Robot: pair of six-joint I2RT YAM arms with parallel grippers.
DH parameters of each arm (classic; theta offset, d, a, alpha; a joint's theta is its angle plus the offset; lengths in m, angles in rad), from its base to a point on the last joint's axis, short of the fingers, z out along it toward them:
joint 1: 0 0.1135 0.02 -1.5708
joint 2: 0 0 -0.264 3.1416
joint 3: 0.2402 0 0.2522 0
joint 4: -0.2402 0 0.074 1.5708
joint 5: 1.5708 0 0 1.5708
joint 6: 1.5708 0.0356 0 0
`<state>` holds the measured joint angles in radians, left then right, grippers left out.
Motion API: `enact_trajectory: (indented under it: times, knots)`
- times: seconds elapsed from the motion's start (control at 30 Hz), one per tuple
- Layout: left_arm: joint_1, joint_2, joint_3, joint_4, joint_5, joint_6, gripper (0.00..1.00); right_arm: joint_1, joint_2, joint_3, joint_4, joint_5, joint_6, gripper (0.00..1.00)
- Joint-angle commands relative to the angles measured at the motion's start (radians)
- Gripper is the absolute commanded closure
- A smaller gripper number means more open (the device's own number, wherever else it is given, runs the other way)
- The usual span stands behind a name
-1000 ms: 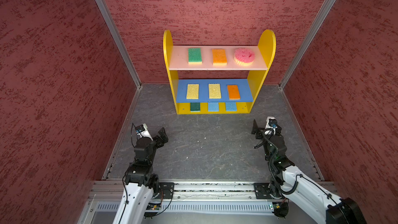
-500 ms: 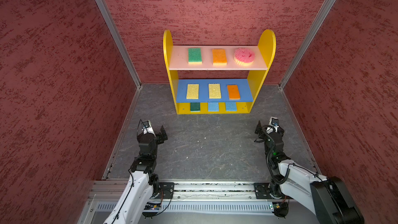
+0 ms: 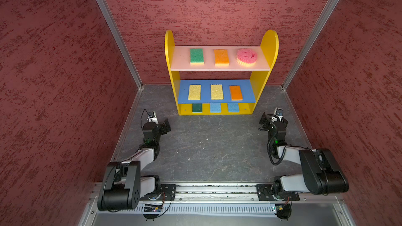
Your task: Place and organize the cleaning sponges onto the shelf
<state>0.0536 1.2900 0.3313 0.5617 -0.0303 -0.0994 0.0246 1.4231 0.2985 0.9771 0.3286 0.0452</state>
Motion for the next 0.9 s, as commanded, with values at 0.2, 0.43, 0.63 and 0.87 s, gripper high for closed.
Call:
enact_trajectory:
  times: [0.2, 0.43, 0.63, 0.87]
  knots:
    - [0.026, 0.073, 0.084, 0.081, 0.191, 0.047, 0.01, -0.097, 0.116, -0.119, 0.345, -0.163, 0.057, 0.01]
    - [-0.007, 0.207, -0.100, 0.546, 0.123, 0.110, 0.01, -0.098, 0.126, -0.071, 0.283, -0.224, 0.034, 0.01]
    - [0.024, 0.236, 0.012, 0.379, 0.097, 0.054, 0.01, -0.098, 0.123, -0.046, 0.231, -0.232, 0.031, 0.01]
    - [-0.024, 0.246, 0.036, 0.356, 0.008, 0.084, 0.01, -0.094, 0.126, -0.080, 0.297, -0.246, 0.016, 0.01]
